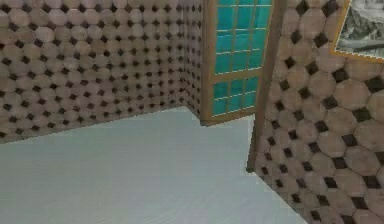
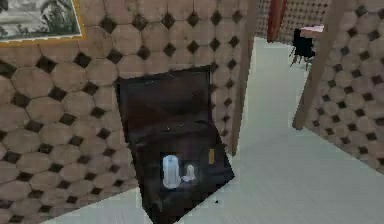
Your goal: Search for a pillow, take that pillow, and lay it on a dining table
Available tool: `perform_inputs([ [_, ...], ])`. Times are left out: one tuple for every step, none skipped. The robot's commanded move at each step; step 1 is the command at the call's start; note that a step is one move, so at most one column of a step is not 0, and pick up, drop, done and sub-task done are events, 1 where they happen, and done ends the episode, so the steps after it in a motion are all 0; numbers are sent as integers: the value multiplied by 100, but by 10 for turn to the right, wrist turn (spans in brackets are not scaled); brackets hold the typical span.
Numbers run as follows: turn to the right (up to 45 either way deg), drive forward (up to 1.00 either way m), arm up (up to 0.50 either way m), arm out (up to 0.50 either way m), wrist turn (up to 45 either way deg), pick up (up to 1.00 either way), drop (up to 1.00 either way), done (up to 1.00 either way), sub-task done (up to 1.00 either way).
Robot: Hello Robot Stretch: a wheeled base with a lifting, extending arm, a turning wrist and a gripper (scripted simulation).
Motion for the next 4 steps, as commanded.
perform_inputs([
  [0, 100, 0, 0, 0, 0, 0, 0, 0],
  [0, 65, 0, 0, 0, 0, 0, 0, 0],
  [450, 0, 0, 0, 0, 0, 0, 0, 0],
  [150, 0, 0, 0, 0, 0, 0, 0, 0],
])
